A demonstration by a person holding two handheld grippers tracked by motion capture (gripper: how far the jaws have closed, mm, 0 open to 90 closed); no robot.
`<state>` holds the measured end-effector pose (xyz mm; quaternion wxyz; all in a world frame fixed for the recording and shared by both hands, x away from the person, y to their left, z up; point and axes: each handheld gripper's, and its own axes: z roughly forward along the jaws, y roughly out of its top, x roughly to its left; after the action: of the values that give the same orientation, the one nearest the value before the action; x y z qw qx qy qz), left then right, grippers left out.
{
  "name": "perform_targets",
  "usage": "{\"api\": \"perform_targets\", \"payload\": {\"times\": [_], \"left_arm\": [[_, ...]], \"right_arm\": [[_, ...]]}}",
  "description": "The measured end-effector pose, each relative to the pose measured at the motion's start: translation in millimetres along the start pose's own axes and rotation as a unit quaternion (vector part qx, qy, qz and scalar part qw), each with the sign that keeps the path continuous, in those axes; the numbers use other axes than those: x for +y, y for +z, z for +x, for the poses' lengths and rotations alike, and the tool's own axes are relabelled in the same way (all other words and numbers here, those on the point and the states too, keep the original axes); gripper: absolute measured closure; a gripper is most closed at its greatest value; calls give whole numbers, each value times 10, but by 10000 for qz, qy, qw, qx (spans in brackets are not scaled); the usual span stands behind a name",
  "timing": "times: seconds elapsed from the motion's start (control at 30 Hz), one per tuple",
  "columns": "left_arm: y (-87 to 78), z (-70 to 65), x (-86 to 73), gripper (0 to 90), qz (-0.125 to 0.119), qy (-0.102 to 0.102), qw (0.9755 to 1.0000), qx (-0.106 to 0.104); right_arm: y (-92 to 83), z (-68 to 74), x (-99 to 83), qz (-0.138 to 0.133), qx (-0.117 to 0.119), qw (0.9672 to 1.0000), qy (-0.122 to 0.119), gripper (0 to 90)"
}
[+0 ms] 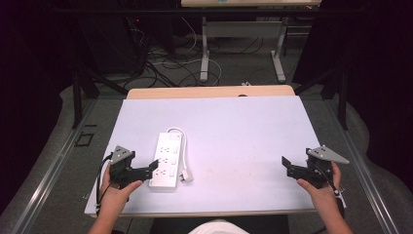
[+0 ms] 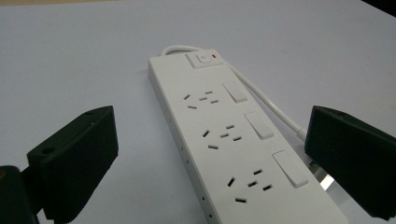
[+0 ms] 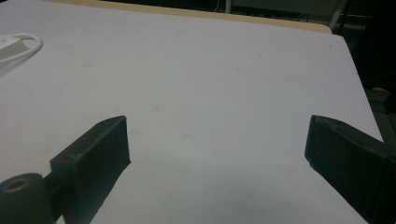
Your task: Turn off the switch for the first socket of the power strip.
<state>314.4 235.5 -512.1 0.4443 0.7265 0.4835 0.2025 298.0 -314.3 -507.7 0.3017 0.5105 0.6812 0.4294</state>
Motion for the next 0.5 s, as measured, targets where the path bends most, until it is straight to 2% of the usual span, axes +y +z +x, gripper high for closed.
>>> {"api": "perform_targets", "payload": {"times": [0.07, 0.33, 0.5], "left_arm": [[-14, -13, 14, 48, -9, 49, 10000, 23], [-67, -9, 79, 149, 18, 3, 10000, 42], [-79, -2, 145, 161, 1, -4, 10000, 23]], "right_arm": [[-7, 4, 5, 19, -10, 10000, 24, 61], [31, 9, 9, 29, 10, 10000, 24, 65], [41, 12, 5, 1, 31, 10000, 29, 66]]}}
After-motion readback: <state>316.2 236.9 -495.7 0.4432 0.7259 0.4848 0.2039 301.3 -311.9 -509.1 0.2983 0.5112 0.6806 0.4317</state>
